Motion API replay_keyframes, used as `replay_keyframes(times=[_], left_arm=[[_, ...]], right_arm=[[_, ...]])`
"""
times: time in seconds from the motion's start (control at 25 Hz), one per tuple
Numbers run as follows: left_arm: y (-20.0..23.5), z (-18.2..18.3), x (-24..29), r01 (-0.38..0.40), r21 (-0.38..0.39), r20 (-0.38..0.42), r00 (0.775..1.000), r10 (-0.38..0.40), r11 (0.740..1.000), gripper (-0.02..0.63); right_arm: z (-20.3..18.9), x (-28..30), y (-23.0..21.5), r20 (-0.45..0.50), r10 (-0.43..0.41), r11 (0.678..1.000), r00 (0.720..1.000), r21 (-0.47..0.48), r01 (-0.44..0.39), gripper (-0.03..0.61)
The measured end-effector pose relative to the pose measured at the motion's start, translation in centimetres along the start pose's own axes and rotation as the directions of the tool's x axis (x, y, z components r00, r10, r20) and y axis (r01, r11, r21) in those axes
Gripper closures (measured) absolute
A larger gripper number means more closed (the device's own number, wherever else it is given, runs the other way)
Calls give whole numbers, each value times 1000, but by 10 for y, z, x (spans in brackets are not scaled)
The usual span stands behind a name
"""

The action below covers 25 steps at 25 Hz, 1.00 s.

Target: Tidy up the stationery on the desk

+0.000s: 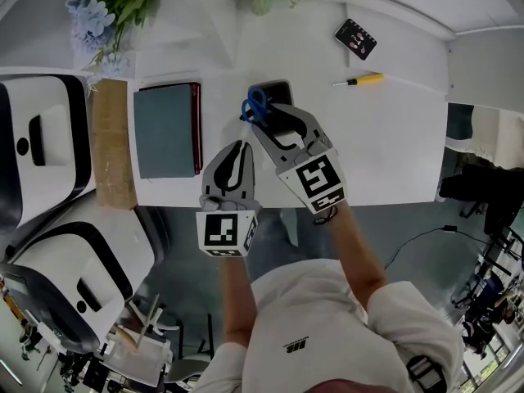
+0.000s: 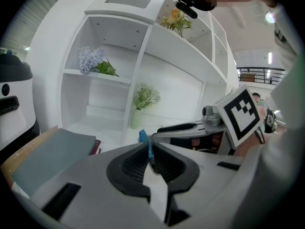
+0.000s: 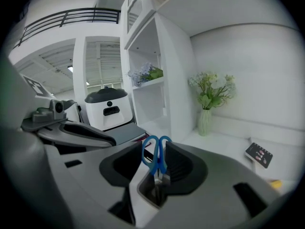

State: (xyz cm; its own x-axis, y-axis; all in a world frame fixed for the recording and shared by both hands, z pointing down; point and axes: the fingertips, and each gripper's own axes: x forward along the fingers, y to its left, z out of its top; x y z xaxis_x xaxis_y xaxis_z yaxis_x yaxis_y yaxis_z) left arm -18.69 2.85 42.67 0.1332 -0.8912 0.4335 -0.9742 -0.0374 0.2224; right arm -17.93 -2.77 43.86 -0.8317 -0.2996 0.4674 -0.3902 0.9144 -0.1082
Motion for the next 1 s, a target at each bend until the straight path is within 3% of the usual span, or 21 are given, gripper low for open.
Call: replay_keyframes(times=[0.52, 1.0], left_arm=[[-40, 15, 28, 92, 47, -3, 996, -92, 995, 614], [-102, 21, 76, 222, 99, -37, 975, -219, 970, 614]], right_arm=[[-7, -45, -48, 29, -115, 992, 993, 51, 114, 460], [-45, -93, -126, -30, -274, 956, 961, 96, 276, 469]])
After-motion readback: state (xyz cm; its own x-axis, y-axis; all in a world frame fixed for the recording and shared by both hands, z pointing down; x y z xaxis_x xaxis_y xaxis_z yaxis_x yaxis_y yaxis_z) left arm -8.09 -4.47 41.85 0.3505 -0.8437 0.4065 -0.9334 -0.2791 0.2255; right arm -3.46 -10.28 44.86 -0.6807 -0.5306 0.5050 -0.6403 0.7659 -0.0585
